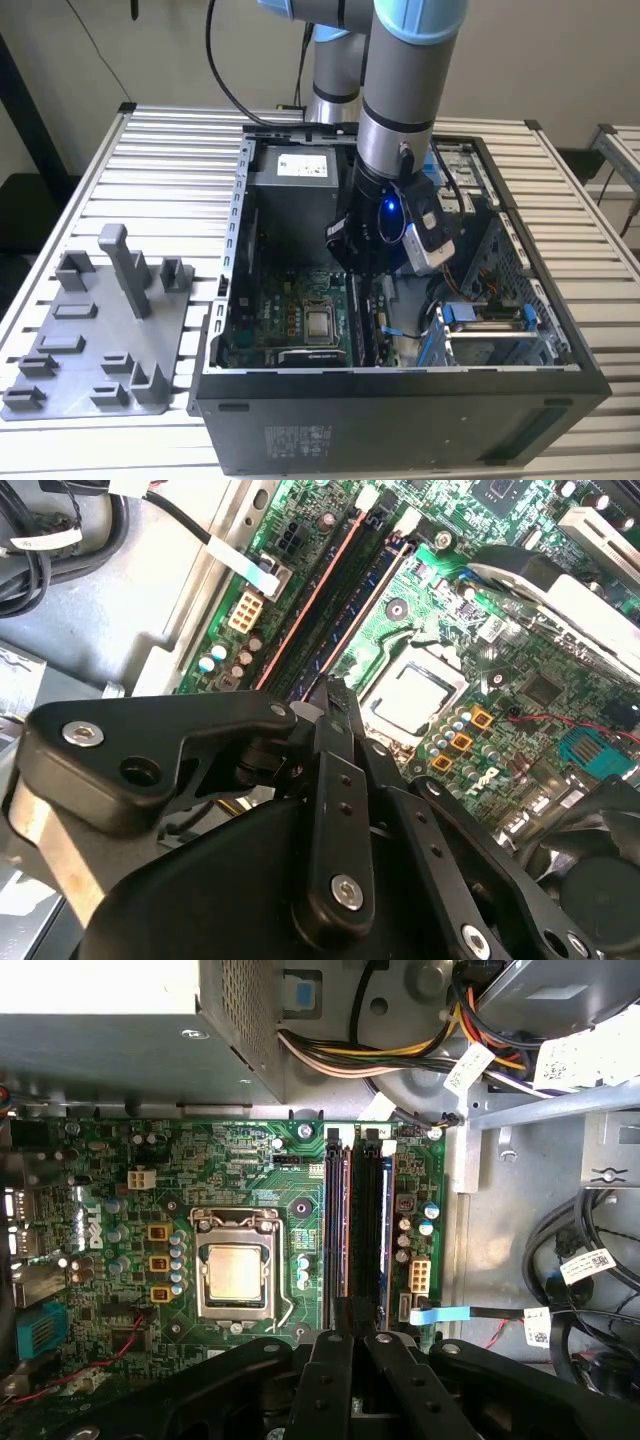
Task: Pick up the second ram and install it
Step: 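Press down the second ram until it locks into place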
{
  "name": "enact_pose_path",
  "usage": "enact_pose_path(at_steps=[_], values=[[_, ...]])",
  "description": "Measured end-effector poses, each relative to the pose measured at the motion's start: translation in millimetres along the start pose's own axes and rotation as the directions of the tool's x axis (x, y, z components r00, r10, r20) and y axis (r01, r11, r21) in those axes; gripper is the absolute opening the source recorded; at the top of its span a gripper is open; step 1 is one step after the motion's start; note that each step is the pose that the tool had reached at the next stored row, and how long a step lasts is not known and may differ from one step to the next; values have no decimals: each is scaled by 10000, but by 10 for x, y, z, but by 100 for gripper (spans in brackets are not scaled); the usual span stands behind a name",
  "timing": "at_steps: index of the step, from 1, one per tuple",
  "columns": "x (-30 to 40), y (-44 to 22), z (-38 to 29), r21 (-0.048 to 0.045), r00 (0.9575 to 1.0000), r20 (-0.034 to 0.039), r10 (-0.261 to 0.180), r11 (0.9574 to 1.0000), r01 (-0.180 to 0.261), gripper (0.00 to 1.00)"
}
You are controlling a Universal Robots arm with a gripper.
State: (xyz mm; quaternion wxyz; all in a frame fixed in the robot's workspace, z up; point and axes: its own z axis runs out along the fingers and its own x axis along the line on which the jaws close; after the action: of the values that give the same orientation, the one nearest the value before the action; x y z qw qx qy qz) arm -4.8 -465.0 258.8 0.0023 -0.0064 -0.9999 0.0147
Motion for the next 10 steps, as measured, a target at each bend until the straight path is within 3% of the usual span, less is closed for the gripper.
enact_pose_path(at_steps=[4,7,10], values=[[2,1,1,-11,9999,6,-145,9999,145,11],[1,0,0,-6,9979,21,-652,9979,652,11],[1,0,0,-2,9929,35,-1188,9929,1188,11]])
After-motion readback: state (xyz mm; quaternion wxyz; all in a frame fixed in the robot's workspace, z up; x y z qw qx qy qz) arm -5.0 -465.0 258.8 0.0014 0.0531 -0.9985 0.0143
